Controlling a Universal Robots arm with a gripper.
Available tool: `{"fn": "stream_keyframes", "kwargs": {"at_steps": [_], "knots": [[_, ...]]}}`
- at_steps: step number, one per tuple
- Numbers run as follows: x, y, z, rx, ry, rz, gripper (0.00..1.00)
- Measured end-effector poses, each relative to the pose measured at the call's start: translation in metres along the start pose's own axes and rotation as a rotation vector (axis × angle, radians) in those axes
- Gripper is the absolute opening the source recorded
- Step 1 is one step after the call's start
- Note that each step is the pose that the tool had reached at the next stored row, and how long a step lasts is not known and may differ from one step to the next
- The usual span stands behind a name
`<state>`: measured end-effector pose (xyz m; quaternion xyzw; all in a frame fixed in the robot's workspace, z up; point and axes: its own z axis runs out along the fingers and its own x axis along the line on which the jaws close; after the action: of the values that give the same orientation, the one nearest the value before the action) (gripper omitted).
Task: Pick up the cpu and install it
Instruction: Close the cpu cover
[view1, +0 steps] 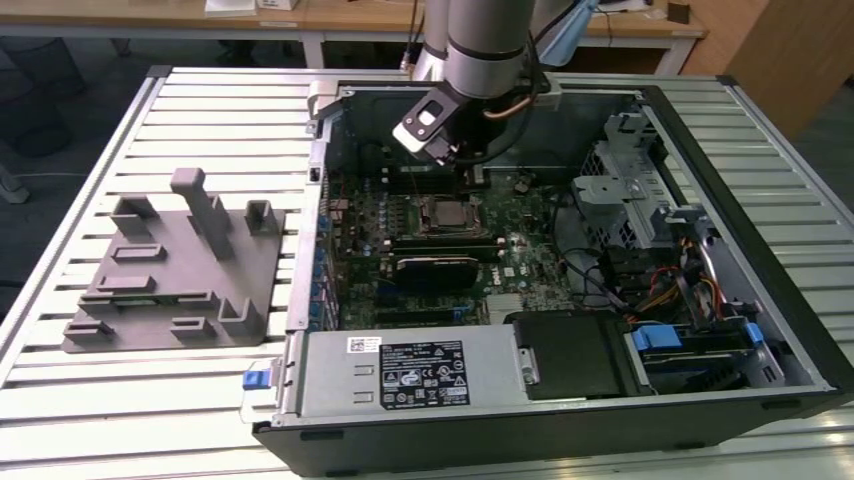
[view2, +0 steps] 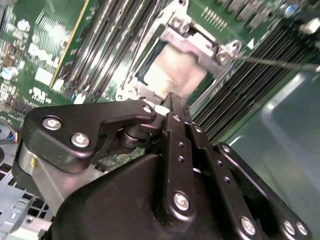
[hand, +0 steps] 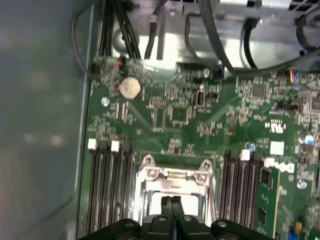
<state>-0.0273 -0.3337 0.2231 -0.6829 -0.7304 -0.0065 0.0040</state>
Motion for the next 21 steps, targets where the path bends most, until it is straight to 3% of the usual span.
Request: {"fn": "stream_keyframes", "kwargs": {"at_steps": [11, 21], "knots": [[0.0018, -0.0261, 0.0014, -0.0001, 0.0001, 0.0, 0.11], [0.0022, -0.0354, 0.0097, 0.0, -0.0001, 0.0, 0.11]]}}
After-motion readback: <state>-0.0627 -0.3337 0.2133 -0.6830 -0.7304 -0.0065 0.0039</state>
